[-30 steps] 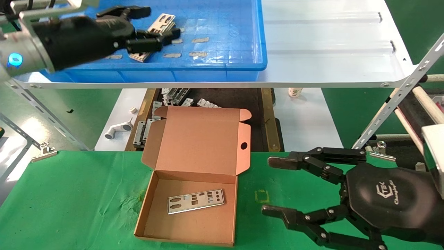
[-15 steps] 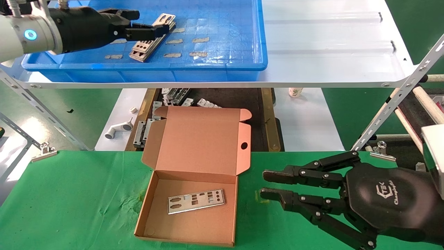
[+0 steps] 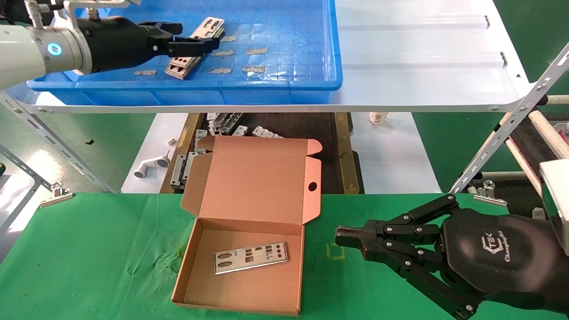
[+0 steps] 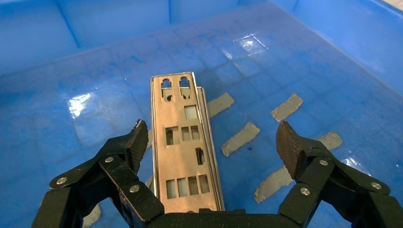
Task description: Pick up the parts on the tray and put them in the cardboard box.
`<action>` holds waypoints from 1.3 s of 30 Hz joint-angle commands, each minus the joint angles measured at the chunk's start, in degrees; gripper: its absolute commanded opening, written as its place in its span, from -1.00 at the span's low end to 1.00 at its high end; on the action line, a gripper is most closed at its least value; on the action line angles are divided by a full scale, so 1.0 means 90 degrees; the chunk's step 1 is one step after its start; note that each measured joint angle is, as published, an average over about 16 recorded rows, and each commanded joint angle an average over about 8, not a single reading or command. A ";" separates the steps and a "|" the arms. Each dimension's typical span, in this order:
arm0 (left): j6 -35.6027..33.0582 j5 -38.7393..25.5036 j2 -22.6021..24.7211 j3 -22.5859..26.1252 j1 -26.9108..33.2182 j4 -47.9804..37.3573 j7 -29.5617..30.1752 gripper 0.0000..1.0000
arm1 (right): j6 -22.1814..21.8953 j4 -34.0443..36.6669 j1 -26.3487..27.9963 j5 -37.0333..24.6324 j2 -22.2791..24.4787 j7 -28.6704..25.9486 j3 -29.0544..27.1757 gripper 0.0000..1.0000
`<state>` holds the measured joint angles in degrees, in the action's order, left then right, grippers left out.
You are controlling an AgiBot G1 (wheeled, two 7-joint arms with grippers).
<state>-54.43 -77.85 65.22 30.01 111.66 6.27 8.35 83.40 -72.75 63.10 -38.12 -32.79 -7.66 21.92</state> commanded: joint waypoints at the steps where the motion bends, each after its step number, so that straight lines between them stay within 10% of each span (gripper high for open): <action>1: 0.0002 0.0007 0.0044 -0.0005 0.0031 -0.0132 -0.0040 -1.00 | 0.0000 0.0000 0.0000 0.0000 0.0000 0.0000 0.0000 -1.00; 39: 0.0453 0.0136 0.0169 -0.0106 0.0121 -0.0612 -0.0529 -1.00 | -0.0001 0.0000 0.0001 0.0001 0.0001 0.0001 0.0002 -1.00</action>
<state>-50.59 -76.41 66.62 28.90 112.90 0.99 3.44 83.40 -72.75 63.11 -38.11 -32.79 -7.65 21.94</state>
